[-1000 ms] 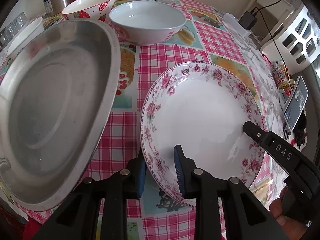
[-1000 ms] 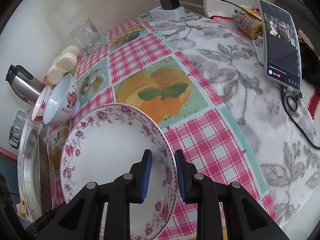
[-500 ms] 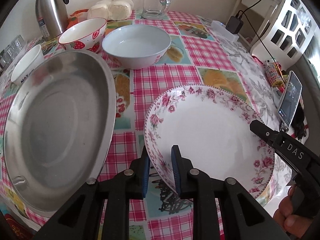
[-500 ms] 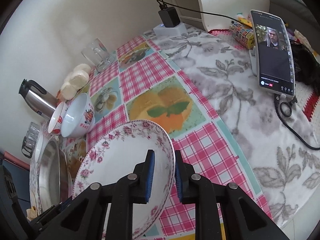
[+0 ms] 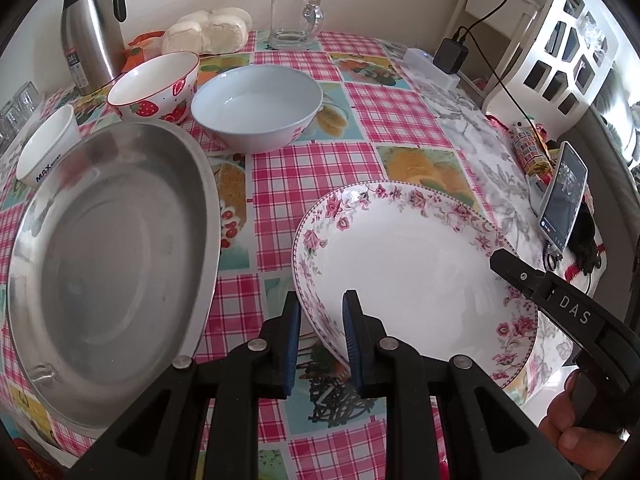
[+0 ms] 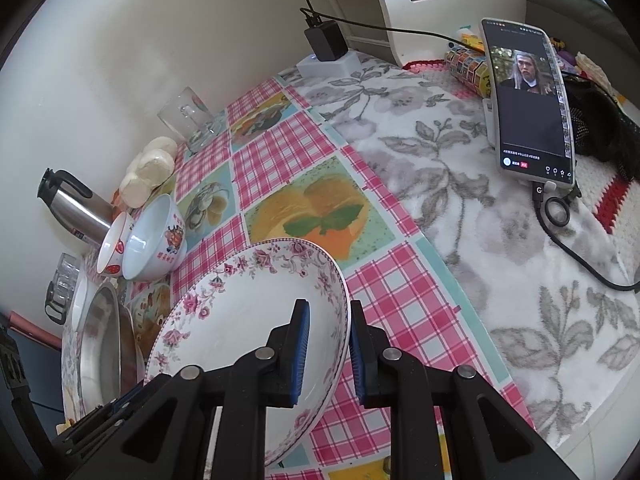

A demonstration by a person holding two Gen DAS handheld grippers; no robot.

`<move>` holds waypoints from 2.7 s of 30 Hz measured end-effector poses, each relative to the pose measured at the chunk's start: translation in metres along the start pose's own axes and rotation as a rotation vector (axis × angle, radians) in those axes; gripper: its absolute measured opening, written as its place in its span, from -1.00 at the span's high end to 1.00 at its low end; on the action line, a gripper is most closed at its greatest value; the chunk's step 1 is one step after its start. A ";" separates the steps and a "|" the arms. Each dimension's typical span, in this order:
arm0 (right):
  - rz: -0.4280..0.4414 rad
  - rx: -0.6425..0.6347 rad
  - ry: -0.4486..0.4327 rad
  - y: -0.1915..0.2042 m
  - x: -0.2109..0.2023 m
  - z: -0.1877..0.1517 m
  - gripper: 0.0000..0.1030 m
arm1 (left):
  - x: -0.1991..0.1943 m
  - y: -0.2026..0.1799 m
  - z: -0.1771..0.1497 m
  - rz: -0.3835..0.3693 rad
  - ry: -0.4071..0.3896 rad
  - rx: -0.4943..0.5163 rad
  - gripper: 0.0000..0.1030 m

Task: Organize plates and bowls
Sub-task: 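Lift the rose-rimmed plate edge with the right gripper, tilting it upright, then carry the rose-rimmed plate with the right gripper toward the steel tray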

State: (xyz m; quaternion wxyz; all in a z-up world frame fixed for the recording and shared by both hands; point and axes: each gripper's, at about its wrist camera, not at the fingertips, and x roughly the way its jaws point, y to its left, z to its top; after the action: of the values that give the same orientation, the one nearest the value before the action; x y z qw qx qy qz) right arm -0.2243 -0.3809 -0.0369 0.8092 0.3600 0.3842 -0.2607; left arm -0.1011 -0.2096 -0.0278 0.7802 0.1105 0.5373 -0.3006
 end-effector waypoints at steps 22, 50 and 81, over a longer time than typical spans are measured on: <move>0.024 0.015 -0.062 -0.001 -0.016 -0.003 0.60 | -0.007 0.000 0.003 -0.032 -0.017 0.008 0.57; -0.026 0.005 0.091 -0.024 0.028 0.000 0.68 | 0.054 -0.002 0.018 -0.084 0.190 -0.050 0.49; -0.061 -0.026 -0.065 -0.011 -0.025 0.001 0.70 | 0.002 -0.005 0.027 -0.150 0.048 0.045 0.66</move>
State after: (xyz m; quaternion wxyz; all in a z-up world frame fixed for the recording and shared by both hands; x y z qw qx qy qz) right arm -0.2461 -0.3849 -0.0204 0.8175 0.3288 0.3718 -0.2920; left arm -0.0826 -0.2277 -0.0177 0.7398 0.0947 0.5555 -0.3676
